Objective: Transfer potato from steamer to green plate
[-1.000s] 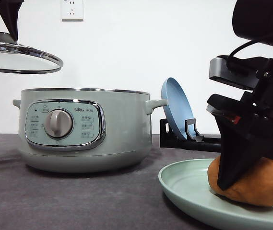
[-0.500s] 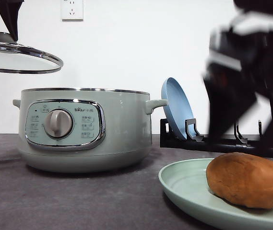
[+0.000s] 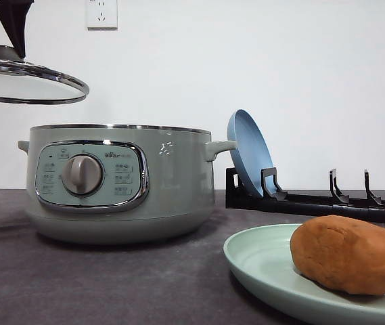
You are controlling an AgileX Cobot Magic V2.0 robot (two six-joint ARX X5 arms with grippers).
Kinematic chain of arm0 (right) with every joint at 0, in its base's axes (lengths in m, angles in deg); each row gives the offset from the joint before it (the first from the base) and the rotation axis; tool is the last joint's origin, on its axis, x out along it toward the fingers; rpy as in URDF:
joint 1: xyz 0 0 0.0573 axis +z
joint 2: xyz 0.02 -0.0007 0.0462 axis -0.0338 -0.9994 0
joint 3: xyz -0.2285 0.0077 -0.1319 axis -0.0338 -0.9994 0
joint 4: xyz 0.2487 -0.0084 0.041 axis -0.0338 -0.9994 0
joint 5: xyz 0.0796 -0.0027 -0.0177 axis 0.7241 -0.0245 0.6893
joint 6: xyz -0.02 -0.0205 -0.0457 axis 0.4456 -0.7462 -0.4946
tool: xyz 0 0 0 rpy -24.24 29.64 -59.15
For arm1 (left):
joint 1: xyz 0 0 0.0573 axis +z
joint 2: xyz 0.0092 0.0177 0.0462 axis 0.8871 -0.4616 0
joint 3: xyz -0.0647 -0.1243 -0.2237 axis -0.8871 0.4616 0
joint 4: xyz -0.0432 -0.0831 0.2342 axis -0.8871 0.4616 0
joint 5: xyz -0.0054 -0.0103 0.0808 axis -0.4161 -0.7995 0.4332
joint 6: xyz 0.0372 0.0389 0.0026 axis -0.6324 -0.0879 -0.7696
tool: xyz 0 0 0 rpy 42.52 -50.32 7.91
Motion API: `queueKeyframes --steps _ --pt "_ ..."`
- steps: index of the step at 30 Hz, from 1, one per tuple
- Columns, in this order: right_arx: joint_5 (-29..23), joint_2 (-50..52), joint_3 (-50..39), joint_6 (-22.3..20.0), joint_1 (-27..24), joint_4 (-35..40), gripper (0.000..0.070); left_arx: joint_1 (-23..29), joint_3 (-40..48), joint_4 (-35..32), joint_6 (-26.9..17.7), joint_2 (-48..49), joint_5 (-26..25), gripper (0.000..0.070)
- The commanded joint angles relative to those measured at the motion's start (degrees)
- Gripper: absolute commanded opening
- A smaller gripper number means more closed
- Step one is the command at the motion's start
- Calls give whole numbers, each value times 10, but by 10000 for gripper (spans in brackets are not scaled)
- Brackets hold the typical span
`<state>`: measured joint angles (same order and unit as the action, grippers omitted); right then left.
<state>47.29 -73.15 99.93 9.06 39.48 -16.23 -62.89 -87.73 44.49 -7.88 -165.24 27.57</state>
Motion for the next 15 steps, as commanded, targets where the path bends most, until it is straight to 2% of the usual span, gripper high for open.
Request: queueKeyframes --steps 1,9,15 --pt "-12 15 31 -2 5 -17 670 0 -27 -14 -3 1 -3 3" --pt "-48 106 100 4 5 -102 669 -4 -27 -14 -3 1 -3 3" --pt "-53 149 106 4 5 -109 669 -5 -27 -12 -3 1 -3 3"
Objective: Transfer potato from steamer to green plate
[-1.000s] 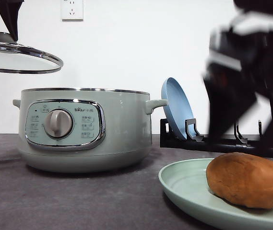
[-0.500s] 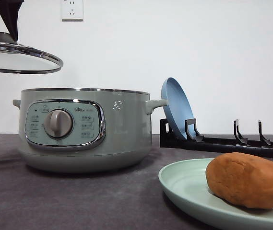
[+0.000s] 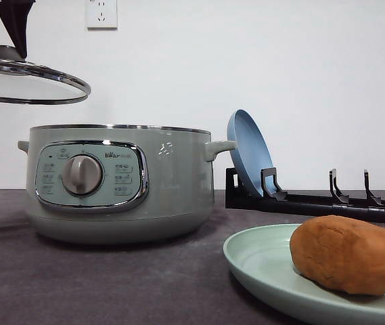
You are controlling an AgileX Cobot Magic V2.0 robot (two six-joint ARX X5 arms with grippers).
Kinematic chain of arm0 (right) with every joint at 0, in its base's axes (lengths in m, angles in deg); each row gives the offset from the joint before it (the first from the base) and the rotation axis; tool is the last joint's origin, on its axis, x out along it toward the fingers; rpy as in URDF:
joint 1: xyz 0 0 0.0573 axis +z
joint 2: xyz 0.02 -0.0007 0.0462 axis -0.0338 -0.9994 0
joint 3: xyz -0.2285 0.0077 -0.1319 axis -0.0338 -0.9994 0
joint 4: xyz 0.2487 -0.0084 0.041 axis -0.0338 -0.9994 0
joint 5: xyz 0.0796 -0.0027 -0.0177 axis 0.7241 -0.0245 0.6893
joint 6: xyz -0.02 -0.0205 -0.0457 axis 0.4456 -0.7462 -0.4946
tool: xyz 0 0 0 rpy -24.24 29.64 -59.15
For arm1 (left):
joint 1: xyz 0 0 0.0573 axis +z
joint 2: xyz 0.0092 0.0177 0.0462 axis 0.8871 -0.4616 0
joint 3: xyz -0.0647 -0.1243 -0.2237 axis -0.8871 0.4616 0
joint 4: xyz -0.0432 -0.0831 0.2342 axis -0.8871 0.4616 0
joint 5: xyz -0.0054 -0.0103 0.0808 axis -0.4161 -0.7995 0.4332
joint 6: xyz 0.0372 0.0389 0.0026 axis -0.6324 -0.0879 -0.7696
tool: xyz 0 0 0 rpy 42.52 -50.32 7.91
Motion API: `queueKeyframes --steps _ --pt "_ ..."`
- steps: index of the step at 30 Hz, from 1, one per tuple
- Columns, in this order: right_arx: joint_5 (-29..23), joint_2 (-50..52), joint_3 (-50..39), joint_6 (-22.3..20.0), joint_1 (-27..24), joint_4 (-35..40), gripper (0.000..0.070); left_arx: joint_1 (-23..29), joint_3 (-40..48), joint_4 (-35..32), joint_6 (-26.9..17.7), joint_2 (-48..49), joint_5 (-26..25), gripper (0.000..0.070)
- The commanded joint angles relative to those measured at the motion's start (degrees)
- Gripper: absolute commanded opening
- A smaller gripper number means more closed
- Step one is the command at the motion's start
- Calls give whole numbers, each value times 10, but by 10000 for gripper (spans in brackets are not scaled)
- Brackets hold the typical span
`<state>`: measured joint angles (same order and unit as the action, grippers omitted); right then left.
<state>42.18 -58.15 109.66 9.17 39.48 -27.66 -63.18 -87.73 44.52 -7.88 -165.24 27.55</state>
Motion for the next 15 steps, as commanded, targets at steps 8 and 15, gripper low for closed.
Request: queueKeyframes --steps 8,15 --pt "-2 2 8 3 5 5 670 -16 -27 -11 -2 1 -3 3" --pt "-2 2 8 3 5 6 669 -57 -27 -5 6 1 -3 3"
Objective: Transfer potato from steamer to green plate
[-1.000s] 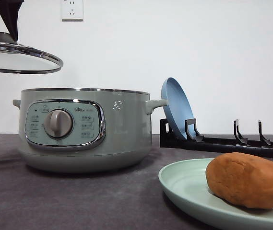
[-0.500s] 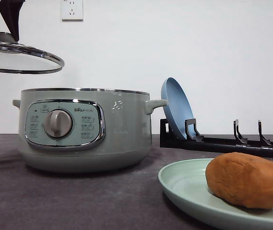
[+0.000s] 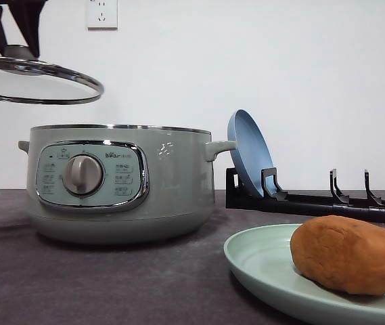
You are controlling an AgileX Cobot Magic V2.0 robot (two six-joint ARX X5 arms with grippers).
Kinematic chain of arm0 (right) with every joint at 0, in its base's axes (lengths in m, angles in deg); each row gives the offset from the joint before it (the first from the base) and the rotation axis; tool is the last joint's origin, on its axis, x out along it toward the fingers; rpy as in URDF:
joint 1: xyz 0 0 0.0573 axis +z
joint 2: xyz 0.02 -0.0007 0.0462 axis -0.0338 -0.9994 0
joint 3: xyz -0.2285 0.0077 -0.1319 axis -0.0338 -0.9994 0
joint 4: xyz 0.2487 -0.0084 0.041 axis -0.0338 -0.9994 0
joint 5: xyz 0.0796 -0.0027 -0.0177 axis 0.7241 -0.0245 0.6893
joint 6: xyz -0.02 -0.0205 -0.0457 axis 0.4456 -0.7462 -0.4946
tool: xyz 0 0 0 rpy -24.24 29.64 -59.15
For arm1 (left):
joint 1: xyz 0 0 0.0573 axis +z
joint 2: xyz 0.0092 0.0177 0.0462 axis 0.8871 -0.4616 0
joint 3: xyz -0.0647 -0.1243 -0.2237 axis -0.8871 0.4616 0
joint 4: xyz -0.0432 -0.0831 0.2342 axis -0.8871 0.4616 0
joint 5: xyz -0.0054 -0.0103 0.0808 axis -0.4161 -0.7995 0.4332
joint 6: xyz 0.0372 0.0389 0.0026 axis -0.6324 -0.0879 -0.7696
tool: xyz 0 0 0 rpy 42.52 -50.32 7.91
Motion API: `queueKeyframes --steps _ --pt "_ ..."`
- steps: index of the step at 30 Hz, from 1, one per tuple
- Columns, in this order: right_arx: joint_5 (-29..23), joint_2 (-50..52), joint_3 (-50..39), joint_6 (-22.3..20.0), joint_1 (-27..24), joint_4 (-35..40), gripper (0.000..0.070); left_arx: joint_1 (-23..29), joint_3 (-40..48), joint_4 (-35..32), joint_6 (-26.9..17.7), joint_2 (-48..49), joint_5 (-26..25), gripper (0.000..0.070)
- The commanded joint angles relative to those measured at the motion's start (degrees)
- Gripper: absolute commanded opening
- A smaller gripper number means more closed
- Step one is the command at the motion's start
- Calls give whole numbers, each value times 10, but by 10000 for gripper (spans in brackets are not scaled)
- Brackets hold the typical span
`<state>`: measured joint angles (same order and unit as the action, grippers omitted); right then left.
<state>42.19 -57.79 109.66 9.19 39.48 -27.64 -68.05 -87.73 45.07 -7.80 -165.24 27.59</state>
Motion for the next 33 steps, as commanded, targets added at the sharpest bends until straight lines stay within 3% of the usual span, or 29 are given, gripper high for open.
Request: queueKeyframes --steps 1,18,33 --pt "-2 -2 8 3 5 6 669 -17 -27 -9 5 1 -3 3" --pt "-2 -2 8 2 5 5 669 -178 -26 -5 0 1 -3 3" --pt "-2 -2 8 -1 5 2 669 -207 19 -19 -1 1 -3 3"
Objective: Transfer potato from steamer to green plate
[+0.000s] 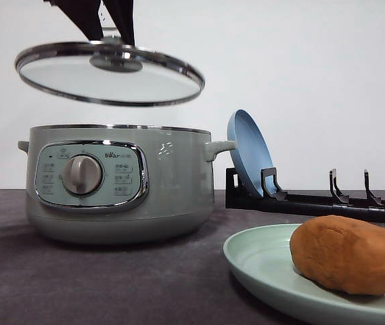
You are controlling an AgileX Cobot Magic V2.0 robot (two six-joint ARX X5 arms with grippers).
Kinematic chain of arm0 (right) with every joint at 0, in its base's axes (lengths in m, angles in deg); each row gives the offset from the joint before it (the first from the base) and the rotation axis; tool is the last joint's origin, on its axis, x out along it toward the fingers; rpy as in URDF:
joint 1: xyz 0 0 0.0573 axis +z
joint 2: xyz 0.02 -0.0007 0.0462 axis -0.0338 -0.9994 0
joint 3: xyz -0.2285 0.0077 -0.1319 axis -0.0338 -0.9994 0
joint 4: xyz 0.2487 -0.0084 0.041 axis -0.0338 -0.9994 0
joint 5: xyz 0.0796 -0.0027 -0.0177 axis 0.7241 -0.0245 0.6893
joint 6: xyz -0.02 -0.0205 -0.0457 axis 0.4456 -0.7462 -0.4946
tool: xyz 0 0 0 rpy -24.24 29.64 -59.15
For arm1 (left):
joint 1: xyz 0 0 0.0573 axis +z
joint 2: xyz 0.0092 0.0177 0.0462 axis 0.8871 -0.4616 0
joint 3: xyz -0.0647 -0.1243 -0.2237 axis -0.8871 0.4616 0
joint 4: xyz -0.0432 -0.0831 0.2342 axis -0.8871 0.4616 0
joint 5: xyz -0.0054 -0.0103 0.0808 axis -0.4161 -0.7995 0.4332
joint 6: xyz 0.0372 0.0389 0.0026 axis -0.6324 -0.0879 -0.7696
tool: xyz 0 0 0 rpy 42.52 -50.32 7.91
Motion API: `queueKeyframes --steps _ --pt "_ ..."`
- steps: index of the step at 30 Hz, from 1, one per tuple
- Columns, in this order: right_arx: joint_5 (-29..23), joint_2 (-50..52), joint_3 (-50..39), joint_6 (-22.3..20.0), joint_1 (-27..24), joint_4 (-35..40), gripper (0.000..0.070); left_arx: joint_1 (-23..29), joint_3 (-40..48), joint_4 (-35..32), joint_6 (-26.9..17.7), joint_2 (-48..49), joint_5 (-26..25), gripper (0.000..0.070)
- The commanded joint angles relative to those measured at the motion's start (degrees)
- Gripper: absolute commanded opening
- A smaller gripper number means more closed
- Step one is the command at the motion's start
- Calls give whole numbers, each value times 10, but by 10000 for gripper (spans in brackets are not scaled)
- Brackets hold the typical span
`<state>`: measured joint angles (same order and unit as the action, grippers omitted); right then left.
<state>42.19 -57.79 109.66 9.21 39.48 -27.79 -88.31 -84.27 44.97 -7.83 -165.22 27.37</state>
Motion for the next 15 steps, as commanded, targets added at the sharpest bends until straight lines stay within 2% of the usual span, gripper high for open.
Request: queueKeyframes --steps 1,15 --pt "-2 -1 8 -1 5 3 669 -5 -12 -20 0 1 -1 3" --pt "-2 -2 8 -1 5 3 669 -5 10 -51 1 -12 0 3"
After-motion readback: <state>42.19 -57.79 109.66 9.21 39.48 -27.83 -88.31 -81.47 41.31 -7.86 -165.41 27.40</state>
